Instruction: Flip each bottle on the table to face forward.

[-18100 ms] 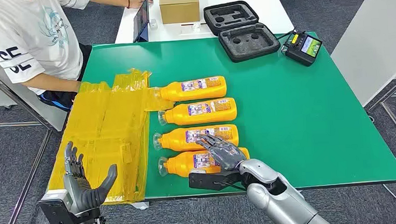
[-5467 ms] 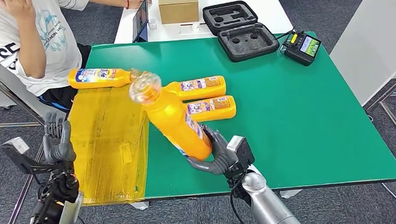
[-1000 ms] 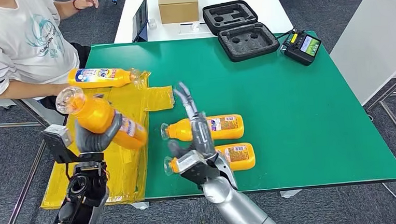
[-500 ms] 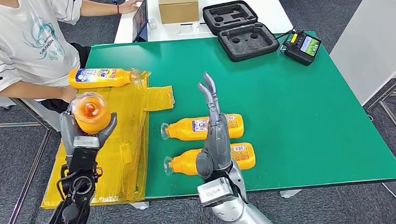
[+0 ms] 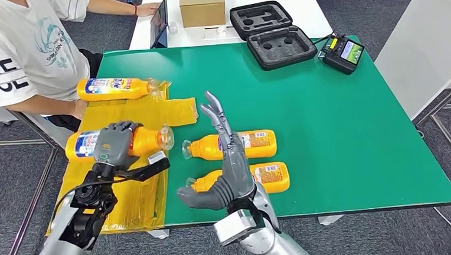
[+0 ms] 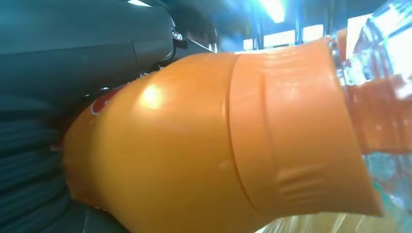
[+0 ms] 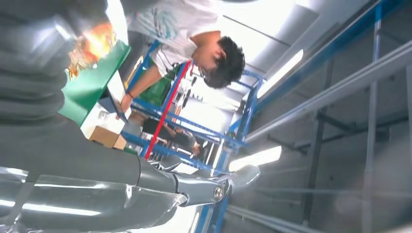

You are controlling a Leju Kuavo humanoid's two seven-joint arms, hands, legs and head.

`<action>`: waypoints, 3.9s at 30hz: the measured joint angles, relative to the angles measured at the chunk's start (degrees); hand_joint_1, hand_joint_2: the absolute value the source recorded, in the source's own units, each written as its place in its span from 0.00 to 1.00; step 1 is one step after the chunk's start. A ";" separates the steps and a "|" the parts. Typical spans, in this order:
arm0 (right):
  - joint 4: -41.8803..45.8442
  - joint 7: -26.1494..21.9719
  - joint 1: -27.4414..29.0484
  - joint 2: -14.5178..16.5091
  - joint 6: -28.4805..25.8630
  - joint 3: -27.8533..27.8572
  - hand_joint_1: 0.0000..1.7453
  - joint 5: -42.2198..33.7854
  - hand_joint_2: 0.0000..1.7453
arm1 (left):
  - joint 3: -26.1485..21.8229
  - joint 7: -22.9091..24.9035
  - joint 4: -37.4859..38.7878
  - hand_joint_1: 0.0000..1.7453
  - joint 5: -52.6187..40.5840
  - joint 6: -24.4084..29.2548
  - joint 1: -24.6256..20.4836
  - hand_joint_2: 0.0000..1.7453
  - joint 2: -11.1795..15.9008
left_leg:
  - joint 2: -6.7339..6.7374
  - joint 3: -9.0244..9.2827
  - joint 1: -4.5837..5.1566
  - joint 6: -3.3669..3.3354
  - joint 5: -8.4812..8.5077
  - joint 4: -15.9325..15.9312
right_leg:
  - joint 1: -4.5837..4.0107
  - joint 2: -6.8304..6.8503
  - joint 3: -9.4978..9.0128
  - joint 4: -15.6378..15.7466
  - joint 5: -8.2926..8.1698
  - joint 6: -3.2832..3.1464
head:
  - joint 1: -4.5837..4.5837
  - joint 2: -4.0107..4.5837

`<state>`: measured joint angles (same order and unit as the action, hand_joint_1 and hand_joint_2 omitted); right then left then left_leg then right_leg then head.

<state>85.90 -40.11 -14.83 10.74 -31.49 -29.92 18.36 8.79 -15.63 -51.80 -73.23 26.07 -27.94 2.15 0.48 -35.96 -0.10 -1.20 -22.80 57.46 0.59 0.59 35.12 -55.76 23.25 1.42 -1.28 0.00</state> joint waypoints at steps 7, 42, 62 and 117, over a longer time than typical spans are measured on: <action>-1.69 0.00 -0.32 0.78 1.62 0.25 0.00 0.75 1.00 | 1.71 1.04 14.76 1.00 0.02 -6.45 -5.00 1.00 1.20 | -0.02 -0.03 -0.01 0.00 0.00 0.00 | 0.00 0.01 0.00 -0.01 0.02 0.00 | 0.00 0.00; -6.61 0.00 -0.51 1.00 3.32 0.55 0.00 -0.13 1.00 | -4.95 -6.07 24.32 0.00 19.83 -27.97 -11.92 0.00 1.52 | -0.10 0.32 0.01 -0.03 0.08 -0.03 | 0.03 0.05 -0.41 0.00 -0.03 0.05 | -0.01 0.00; -10.22 4.76 0.42 1.12 1.96 1.59 0.00 10.64 1.00 | -22.85 -23.14 22.20 0.00 55.27 -12.01 -9.09 0.75 -1.14 | -0.06 0.25 0.00 -0.03 0.10 -0.02 | 0.02 0.04 -0.30 0.00 -0.05 0.05 | 0.01 0.00; -29.94 24.49 -13.06 -15.92 39.10 1.55 1.00 25.15 1.00 | -18.53 -24.59 -32.57 0.00 61.37 13.94 15.52 1.00 -2.54 | 0.05 0.08 0.02 -0.05 0.04 0.00 | 0.03 -0.11 -0.07 0.04 -0.07 0.08 | -0.01 0.00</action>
<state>55.96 -15.61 -27.89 -5.18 7.61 -28.37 43.50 -9.73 -40.22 -84.37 -11.86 40.01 -12.42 -0.39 0.53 -35.89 -0.08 -1.25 -22.76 57.46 0.62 0.49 35.05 -55.72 23.17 1.50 -1.29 0.00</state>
